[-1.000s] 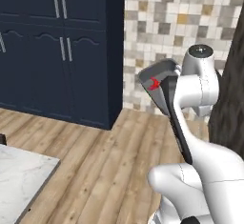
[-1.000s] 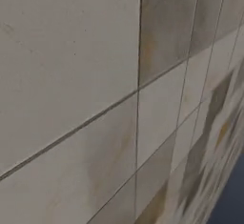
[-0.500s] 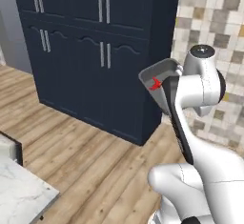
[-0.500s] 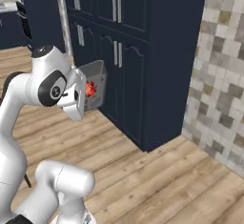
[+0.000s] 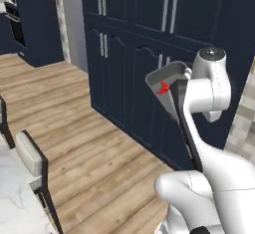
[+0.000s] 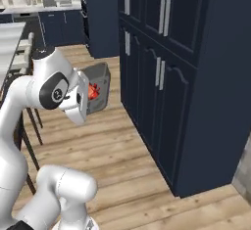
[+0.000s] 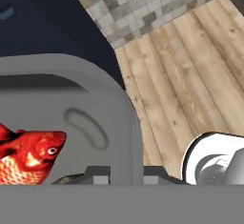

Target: Place the tupperware containing the fish and mushroom meal in the microwave. Close the microwave door and press the start button to reheat the meal.

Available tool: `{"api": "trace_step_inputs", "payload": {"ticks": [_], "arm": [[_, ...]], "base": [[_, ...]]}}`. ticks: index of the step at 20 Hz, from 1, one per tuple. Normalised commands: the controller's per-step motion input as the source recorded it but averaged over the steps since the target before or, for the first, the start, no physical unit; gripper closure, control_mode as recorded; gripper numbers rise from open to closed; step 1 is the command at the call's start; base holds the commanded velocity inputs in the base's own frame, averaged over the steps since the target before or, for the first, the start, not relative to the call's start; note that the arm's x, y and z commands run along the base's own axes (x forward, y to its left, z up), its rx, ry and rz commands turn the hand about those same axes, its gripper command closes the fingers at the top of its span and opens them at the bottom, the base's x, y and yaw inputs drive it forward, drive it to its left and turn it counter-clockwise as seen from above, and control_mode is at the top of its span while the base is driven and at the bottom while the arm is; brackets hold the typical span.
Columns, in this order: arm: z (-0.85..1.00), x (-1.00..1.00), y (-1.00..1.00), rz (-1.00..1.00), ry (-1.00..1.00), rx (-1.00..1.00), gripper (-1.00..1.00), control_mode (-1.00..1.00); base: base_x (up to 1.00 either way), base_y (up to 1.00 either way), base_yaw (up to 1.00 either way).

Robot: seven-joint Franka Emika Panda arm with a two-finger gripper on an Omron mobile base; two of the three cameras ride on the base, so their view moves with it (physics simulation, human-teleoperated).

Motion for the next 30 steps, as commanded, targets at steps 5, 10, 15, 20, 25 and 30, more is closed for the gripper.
{"api": "trace_step_inputs", "payload": {"ticks": [5, 10, 15, 20, 25, 30], "arm": [[0.0, 0.0, 0.0, 0.0, 0.0, 0.0, 1.0, 1.0], [0.0, 0.0, 0.0, 0.0, 0.0, 0.0, 1.0, 1.0], [0.0, 0.0, 0.0, 0.0, 0.0, 0.0, 1.0, 1.0], [0.0, 0.0, 0.0, 0.0, 0.0, 0.0, 1.0, 1.0], [0.0, 0.0, 0.0, 0.0, 0.0, 0.0, 1.0, 1.0], [0.0, 0.0, 0.0, 0.0, 0.0, 0.0, 1.0, 1.0]], "base": [[1.0, -0.41, 0.34], [1.0, -0.42, 0.27], [1.0, -0.14, 0.31], [1.0, -0.01, 0.35], [1.0, -0.02, 0.39], [1.0, -0.29, 0.27]]}}
